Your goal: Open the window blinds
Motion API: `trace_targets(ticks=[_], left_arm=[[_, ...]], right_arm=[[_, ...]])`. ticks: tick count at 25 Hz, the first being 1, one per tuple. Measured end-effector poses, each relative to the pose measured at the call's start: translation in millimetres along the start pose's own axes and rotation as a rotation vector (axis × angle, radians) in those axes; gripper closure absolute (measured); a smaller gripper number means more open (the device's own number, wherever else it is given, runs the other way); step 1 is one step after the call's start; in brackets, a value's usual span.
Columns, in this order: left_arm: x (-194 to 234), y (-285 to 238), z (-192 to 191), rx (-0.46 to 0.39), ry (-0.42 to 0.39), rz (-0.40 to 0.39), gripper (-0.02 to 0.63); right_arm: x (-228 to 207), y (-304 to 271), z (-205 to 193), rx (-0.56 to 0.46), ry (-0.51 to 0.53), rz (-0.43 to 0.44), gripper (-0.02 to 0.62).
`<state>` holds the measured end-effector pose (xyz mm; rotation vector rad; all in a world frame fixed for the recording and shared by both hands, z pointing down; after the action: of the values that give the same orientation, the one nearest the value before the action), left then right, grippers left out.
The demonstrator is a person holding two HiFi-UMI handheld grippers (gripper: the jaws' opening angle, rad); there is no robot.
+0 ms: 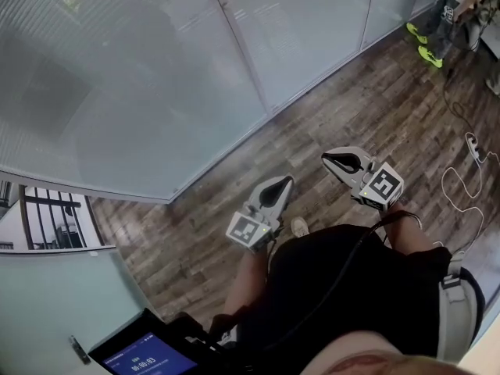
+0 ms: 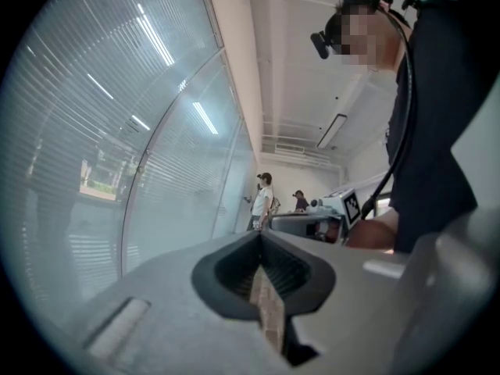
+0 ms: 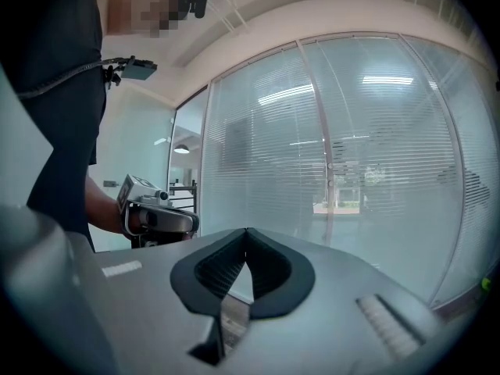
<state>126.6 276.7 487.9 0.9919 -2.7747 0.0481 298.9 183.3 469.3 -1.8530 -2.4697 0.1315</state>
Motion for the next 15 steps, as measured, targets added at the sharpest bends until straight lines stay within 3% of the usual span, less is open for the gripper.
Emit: trace_targets(ticks=[9, 15], left_arm=[[21, 30, 4, 0.001, -0.021, -0.033, 0.604], [33, 45, 5, -0.016, -0.011, -0.021, 0.603]], right_arm=[[19, -51, 2, -0.053, 0.005, 0.024, 0.589], [32, -69, 5, -0.029, 0.029, 0.049, 0.589]])
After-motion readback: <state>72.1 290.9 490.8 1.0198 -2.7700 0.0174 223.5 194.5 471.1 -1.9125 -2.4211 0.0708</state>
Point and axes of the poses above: the fingertips, and each gripper's own axes: y backward along the fingers, x to its left, z out of its top, the point moved 7 cm from there along y, backward along the fingers, and after that the axes turned 2 degrees about -z, right-handed, at the moved point
